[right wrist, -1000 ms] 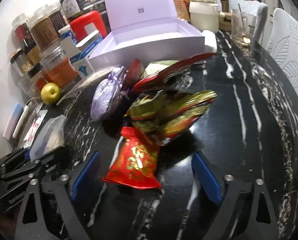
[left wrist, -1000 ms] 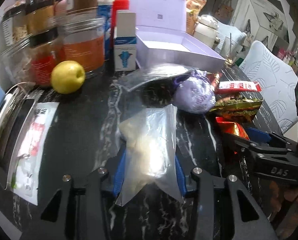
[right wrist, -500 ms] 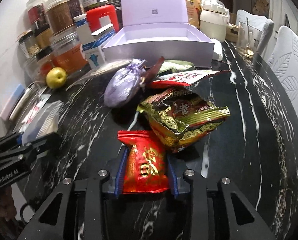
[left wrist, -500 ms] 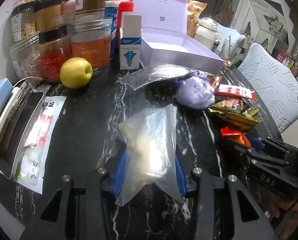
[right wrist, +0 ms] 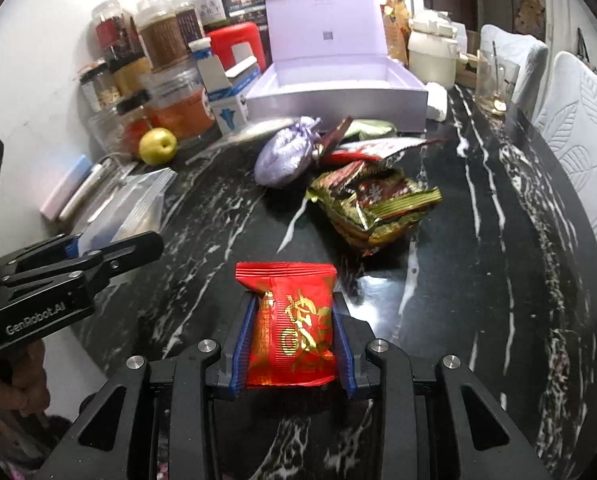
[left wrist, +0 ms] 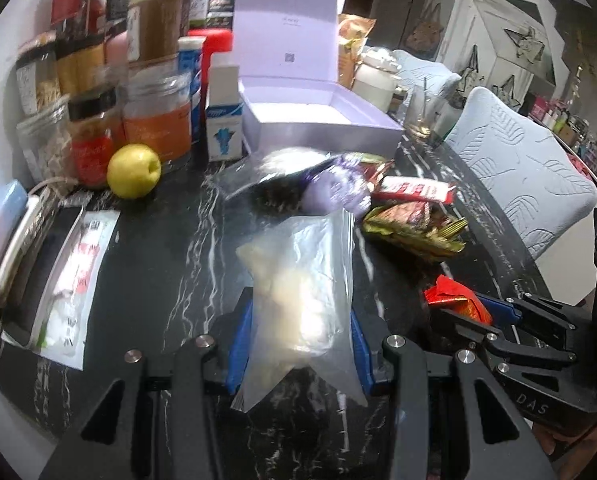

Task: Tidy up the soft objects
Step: 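Carry both items into the lavender box and open both tools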

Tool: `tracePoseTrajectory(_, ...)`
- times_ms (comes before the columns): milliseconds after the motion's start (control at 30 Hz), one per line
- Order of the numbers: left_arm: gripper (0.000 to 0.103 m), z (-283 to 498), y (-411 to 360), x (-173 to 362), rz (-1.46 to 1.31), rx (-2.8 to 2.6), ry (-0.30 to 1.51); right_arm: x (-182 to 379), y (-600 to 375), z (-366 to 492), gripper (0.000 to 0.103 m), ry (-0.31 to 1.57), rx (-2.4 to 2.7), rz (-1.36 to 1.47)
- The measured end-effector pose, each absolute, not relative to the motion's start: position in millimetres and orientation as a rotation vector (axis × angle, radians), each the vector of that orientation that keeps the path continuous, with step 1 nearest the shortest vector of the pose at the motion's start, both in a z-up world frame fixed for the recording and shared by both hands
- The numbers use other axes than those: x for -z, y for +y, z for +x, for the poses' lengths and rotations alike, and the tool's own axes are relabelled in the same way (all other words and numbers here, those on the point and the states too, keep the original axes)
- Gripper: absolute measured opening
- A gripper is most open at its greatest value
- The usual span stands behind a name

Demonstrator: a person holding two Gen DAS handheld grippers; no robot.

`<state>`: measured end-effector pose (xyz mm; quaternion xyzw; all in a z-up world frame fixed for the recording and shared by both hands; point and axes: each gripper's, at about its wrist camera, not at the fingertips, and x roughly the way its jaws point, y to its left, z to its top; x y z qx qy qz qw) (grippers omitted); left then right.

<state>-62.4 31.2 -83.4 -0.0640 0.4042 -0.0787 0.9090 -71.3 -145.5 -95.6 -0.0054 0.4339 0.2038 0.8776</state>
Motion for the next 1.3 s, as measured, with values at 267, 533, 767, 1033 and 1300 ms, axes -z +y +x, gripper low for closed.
tracePoseTrajectory(267, 0.043, -46, 11, 44, -0.074, 0.219, 0.768, 61, -154, -70, 0.035, 0.833, -0.429, 0.003)
tracePoseTrajectory(533, 0.043, -28, -9, 11, -0.029, 0.271, 0.696, 27, -161, -51, 0.035, 0.754, -0.412, -0.003)
tracePoseTrajectory(767, 0.043, -4, -19, -12, -0.002, 0.312, 0.640, 1, -169, -26, 0.035, 0.694, -0.406, -0.001)
tracePoseTrajectory(1033, 0.043, 28, -23, -32, 0.010, 0.332, 0.579, -22, -172, 10, 0.035, 0.629, -0.395, -0.006)
tracePoseTrajectory(1300, 0.043, 72, -18, -41, 0.001, 0.308, 0.533, -37, -171, 55, 0.035, 0.599, -0.394, -0.051)
